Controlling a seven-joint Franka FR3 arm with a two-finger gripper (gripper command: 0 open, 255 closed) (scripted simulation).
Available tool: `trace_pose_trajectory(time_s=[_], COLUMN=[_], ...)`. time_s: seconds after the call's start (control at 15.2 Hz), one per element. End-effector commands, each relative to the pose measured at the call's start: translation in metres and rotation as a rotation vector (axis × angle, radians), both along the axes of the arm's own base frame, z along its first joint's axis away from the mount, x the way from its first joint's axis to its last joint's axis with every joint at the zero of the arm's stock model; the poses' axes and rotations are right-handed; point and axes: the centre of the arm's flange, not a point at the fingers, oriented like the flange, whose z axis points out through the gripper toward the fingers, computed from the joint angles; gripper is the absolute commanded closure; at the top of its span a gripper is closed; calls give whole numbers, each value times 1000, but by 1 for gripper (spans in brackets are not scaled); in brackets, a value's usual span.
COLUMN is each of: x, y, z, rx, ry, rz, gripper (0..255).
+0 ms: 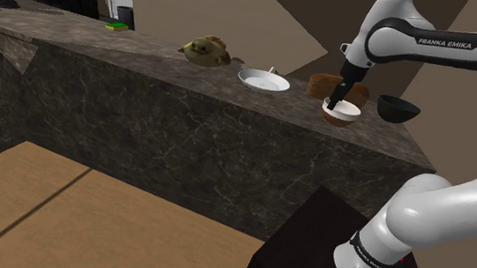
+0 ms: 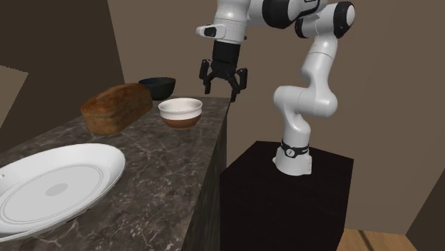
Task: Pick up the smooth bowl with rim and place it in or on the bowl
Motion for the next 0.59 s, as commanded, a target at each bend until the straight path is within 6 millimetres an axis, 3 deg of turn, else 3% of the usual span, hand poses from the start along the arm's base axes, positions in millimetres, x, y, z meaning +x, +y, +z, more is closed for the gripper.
trace_pose_trajectory(time_s=[0.0,0.33,0.53], x=[4,12,13], y=[-25,-83,-89], z=[-11,-35,-47], rx=[-9,-29,-31], ry=[16,56,59], rz=[5,13,13], gripper=[0,0,0])
